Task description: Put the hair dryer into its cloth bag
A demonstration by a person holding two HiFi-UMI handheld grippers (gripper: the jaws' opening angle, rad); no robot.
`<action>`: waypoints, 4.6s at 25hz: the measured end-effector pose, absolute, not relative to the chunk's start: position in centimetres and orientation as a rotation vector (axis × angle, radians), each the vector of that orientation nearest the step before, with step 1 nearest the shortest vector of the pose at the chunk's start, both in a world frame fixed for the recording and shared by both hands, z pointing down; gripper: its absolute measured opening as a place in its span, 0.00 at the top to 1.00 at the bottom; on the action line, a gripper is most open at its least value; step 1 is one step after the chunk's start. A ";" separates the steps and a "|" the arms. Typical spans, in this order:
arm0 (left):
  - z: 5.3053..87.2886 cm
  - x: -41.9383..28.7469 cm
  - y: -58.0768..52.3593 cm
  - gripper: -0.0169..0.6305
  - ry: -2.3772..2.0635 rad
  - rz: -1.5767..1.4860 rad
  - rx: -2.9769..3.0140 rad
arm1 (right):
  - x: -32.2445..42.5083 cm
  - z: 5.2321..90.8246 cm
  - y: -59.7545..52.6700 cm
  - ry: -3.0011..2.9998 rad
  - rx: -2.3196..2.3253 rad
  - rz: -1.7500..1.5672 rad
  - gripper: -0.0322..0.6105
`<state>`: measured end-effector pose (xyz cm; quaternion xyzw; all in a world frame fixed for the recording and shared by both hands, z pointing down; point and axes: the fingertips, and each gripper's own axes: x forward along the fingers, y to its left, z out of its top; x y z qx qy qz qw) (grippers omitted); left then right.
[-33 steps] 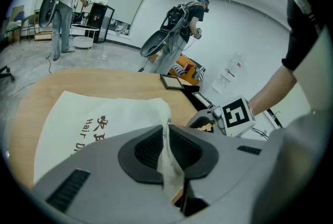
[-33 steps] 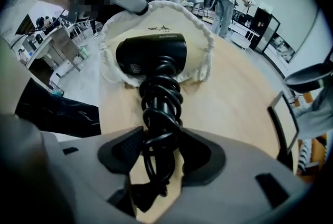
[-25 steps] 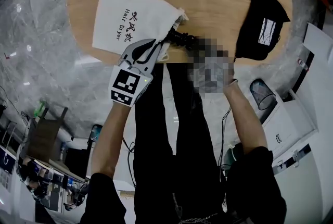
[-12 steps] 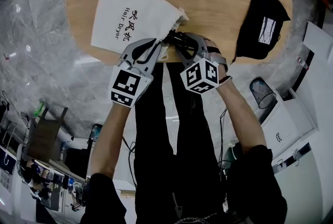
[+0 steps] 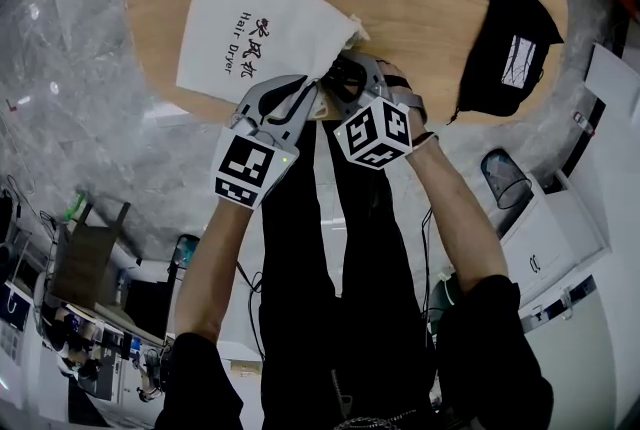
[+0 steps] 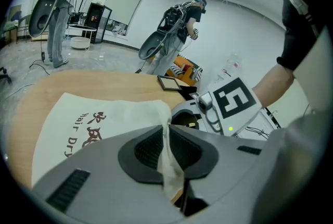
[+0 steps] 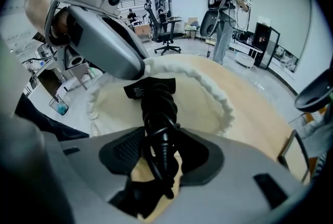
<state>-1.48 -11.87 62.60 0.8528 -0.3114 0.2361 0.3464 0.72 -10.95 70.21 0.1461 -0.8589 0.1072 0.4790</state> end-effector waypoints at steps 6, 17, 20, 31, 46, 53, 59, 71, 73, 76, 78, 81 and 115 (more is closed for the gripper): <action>62.9 -1.4 -11.8 0.91 -0.793 0.612 2.210 | 0.3 72.1 -10.6 -2.062 0.311 0.263 0.63; 62.9 -1.4 -11.8 0.91 -0.797 0.597 2.199 | 3.4 72.5 -9.3 -2.018 0.377 0.299 0.57; 62.9 -1.3 -11.7 0.91 -0.796 0.599 2.200 | 4.3 72.0 -8.8 -2.006 0.379 0.286 0.57; 62.9 -1.2 -11.7 0.91 -0.799 0.595 2.203 | 6.8 72.1 -8.4 -1.917 0.459 0.380 0.67; 62.3 -0.8 -12.0 0.91 -0.788 0.566 2.229 | 1.8 69.4 -11.2 -2.101 0.488 0.372 0.68; 62.1 -0.4 -11.9 0.91 -0.756 0.518 2.238 | -0.6 68.9 -12.0 -2.201 0.417 0.438 0.68; 62.2 -0.2 -11.9 0.91 -0.731 0.506 2.245 | -2.2 69.5 -12.2 -2.212 0.374 0.453 0.68; 62.3 -0.6 -12.4 0.91 -0.730 0.512 2.248 | -0.8 70.4 -11.4 -2.217 0.529 0.709 0.61; 62.5 -0.3 -12.4 0.91 -0.740 0.529 2.255 | 0.1 70.0 -11.0 -2.212 0.535 0.716 0.61; 63.2 0.2 -12.3 0.89 -0.735 0.574 2.258 | 1.2 69.3 -10.4 -2.208 0.555 0.732 0.61; 64.3 0.7 -12.1 0.85 -0.714 0.616 2.243 | 2.2 69.0 -10.0 -2.191 0.593 0.760 0.61; 65.9 1.4 -11.6 0.79 -0.692 0.675 2.219 | 4.1 69.0 -9.2 -2.142 0.670 0.813 0.61; 41.6 -3.6 -8.4 0.95 -0.950 0.626 2.475 | 2.5 41.5 -7.4 -2.204 1.209 1.062 0.93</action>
